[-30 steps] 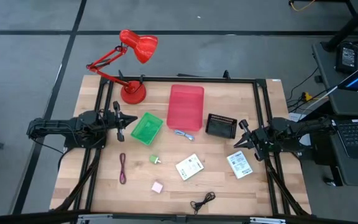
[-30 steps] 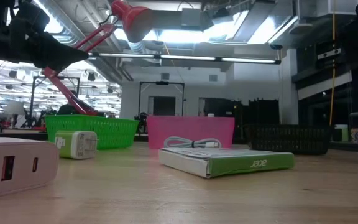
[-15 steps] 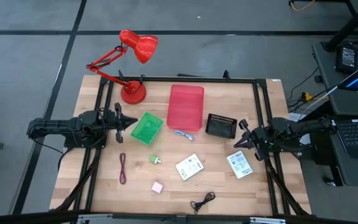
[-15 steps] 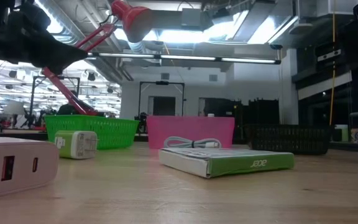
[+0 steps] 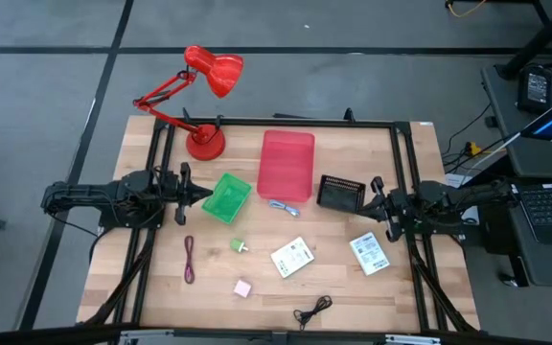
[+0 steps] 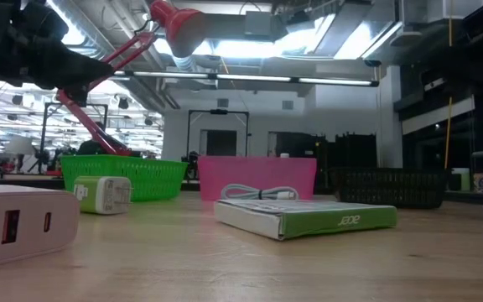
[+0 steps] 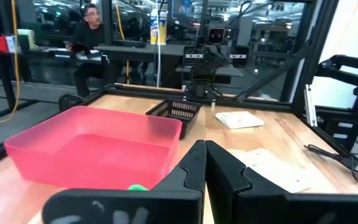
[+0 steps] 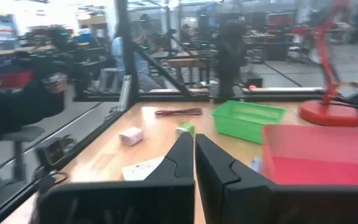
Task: Pick and place items into bin
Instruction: Put the left card reader box into the pink bin
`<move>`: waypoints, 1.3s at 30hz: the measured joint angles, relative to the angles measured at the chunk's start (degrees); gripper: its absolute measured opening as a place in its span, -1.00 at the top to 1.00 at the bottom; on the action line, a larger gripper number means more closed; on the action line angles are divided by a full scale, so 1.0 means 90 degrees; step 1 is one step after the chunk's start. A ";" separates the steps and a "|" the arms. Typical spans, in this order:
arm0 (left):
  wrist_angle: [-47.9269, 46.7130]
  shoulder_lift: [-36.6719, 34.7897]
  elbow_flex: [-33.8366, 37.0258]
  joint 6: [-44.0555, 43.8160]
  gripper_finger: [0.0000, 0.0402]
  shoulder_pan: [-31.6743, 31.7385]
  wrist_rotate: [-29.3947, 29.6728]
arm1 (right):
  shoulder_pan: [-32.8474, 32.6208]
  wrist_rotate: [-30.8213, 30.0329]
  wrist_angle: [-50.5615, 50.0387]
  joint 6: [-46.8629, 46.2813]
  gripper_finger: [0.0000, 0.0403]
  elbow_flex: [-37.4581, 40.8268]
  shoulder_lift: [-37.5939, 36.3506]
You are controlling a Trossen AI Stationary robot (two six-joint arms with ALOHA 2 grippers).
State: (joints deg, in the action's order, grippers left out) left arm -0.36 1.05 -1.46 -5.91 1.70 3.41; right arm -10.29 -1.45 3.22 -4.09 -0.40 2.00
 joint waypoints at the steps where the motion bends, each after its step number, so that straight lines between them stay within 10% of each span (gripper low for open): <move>1: 0.0002 0.0040 -0.0037 0.0000 0.99 0.0002 0.0056 | 0.0002 -0.0047 0.0001 -0.0018 1.00 0.0000 0.0038; 16: 0.0012 0.2786 -0.1468 0.0051 0.99 -0.0007 0.0580 | 0.0000 -0.0438 -0.0293 -0.0017 1.00 -0.1513 0.2283; 22: 0.0016 0.4250 -0.2581 0.0283 0.99 -0.0074 -0.0254 | 0.0000 -0.0452 -0.0830 -0.0167 1.00 -0.2449 0.3328; 39: -0.0355 0.7222 -0.4315 0.0007 0.99 -0.1771 0.0346 | -0.0338 -0.0445 -0.0508 -0.0875 1.00 -0.2620 0.4972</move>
State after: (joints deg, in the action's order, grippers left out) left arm -3.55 66.05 -40.30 -5.85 -14.24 6.53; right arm -13.33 -5.46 -1.35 -11.97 -23.99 46.74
